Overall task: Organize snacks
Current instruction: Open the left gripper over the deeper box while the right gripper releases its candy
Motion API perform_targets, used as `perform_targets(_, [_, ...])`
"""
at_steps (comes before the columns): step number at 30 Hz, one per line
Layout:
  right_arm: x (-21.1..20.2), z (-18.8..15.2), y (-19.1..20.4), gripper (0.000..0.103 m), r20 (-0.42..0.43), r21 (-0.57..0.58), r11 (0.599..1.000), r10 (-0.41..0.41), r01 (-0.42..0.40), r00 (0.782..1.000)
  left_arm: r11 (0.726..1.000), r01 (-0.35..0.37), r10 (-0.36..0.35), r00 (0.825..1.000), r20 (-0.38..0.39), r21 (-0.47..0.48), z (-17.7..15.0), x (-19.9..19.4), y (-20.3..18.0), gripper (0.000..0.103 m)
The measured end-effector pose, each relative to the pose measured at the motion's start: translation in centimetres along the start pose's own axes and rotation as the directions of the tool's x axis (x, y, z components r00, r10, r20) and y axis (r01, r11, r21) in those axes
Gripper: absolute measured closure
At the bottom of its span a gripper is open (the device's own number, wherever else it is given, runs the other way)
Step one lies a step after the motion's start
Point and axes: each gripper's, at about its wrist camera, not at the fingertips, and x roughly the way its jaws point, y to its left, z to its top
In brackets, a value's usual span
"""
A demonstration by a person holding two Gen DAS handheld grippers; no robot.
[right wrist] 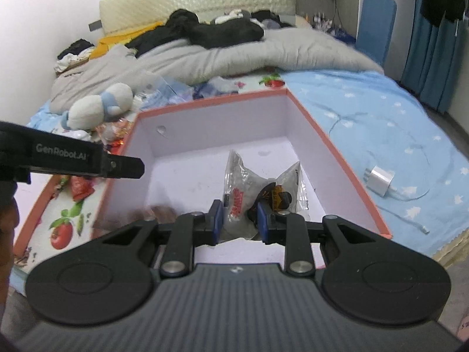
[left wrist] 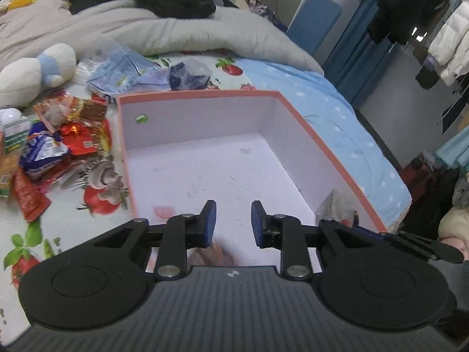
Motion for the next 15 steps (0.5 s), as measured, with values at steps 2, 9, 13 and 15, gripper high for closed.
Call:
perform_targets(2, [1.2,-0.1,-0.7,0.075,-0.026,0.013,1.000,0.004,-0.003,1.000,1.000,-0.006,0.006,1.000,-0.010,-0.002,0.3,1.3,-0.1,0.073])
perform_targets(9, [4.0,-0.1,-2.2,0.068,-0.101,0.048,0.998,0.041,-0.036,0.994,0.999,-0.033,0.032,0.999,-0.036,-0.024,0.3,3.1,0.3,0.073])
perform_targets(13, [3.7,0.2,-2.3,0.040,-0.085,0.040,0.998,0.048,-0.044,0.995,0.998,-0.053,0.052,0.998,-0.031,-0.032,0.2,2.5,0.8,0.073])
perform_targets(15, [3.1,0.3,-2.2,0.040,-0.070,0.041,0.998,0.050,-0.047,0.996,0.998,-0.061,0.060,0.998,-0.019,-0.034,0.1,1.8,1.0,0.073])
